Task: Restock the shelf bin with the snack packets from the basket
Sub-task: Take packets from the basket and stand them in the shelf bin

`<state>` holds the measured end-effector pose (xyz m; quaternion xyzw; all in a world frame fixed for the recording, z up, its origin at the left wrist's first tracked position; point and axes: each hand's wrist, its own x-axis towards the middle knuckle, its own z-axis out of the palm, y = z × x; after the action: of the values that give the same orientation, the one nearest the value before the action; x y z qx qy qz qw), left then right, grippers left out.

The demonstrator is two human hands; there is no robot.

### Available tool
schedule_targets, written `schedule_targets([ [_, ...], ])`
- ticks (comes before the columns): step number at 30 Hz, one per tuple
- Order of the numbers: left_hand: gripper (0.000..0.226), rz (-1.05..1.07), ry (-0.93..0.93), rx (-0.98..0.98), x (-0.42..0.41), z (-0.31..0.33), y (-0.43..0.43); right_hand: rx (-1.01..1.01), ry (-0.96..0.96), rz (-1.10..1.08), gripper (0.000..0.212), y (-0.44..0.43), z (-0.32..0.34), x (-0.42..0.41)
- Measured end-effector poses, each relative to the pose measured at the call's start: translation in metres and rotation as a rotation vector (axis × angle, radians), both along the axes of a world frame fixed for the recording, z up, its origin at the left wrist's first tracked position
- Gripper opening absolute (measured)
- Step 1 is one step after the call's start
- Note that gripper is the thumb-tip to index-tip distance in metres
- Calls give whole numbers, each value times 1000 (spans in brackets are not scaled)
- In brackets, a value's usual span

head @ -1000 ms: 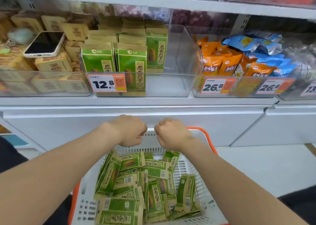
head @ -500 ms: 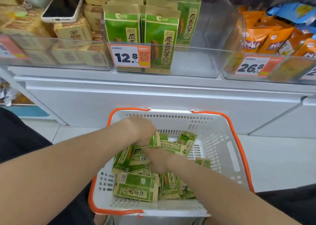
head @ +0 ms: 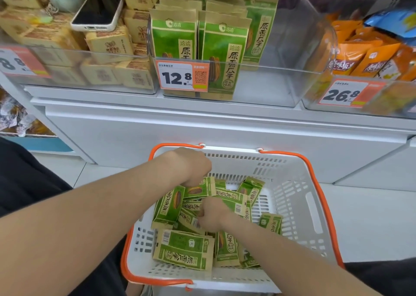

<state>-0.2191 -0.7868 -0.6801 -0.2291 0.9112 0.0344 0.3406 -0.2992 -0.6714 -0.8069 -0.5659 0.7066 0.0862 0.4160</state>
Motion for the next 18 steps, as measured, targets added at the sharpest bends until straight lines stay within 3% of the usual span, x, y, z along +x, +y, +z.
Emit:
schedule_targets([
  [3,43,-15,-20,-7,-1,6,-1,-85,18,-84,30,-9,17,-18],
  [7,57,7,-13,36,-3,15,-5,-301,80,-159,18,-22,33,-51],
  [11,88,138,18,87,-3,7,-14,-478,-76,-184,26,-32,68,-79],
  [14,55,274,145,125,-5,17,-13,-630,-167,-297,26,-30,87,-94],
  [18,50,483,396,261,-12,38,-17,-913,-101,-346,23,-22,92,-97],
])
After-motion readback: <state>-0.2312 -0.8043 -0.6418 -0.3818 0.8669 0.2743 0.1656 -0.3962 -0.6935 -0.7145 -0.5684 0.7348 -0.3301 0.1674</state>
